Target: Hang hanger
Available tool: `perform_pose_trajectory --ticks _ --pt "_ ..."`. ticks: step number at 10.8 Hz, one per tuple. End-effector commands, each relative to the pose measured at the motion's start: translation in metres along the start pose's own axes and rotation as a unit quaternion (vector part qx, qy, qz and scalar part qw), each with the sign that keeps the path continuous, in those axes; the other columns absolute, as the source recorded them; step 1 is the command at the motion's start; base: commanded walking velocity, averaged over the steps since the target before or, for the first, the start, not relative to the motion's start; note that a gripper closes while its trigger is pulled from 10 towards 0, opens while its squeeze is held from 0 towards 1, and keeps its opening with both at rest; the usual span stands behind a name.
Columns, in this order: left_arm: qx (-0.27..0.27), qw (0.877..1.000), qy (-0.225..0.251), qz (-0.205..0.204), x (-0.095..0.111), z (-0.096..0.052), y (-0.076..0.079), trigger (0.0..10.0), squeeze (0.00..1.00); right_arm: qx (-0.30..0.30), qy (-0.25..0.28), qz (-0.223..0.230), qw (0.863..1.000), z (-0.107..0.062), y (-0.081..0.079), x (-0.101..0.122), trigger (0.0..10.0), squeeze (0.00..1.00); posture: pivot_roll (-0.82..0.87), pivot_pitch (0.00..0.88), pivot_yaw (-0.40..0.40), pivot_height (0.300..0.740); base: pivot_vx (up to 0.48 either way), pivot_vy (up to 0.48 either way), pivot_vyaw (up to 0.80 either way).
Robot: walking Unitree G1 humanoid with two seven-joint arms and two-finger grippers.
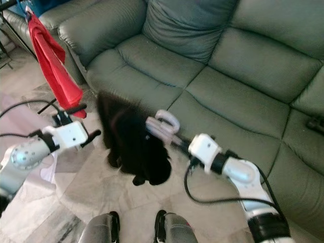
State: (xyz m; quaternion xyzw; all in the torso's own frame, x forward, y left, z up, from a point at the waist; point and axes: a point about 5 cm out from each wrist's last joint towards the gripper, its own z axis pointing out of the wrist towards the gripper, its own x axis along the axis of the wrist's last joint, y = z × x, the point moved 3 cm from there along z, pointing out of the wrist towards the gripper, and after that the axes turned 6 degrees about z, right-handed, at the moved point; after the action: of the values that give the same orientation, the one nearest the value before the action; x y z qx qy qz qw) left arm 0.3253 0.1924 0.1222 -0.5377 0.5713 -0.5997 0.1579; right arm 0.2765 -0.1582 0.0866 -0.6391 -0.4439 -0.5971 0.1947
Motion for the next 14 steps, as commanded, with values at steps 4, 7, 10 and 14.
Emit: perform_pose_trajectory --ticks 4,7,10,14 --pt "-0.038 0.997 0.047 0.042 0.011 0.007 0.025 10.0 0.0 0.059 -0.019 -0.017 0.998 -0.006 -0.005 -0.005 10.0 0.0 0.01 0.186 -0.042 0.74 0.0 0.0 0.0" --pt "-0.089 0.993 0.066 0.033 0.012 0.003 0.042 7.3 0.0 0.084 -0.025 -0.034 0.996 -0.004 -0.006 -0.004 10.0 0.0 0.01 0.189 -0.046 0.74 0.0 0.0 0.0" --pt "-0.104 0.989 0.088 0.052 0.016 0.009 0.042 0.3 0.0 0.127 -0.039 -0.047 0.99 -0.003 -0.011 -0.007 10.0 0.0 0.01 0.19 -0.045 0.74 0.0 0.0 0.0" --pt "-0.188 0.975 0.11 0.048 0.024 0.009 0.065 0.0 0.0 0.159 -0.059 -0.068 0.983 -0.003 -0.014 -0.016 10.0 0.0 0.01 0.187 -0.042 0.74 0.0 0.0 0.0"
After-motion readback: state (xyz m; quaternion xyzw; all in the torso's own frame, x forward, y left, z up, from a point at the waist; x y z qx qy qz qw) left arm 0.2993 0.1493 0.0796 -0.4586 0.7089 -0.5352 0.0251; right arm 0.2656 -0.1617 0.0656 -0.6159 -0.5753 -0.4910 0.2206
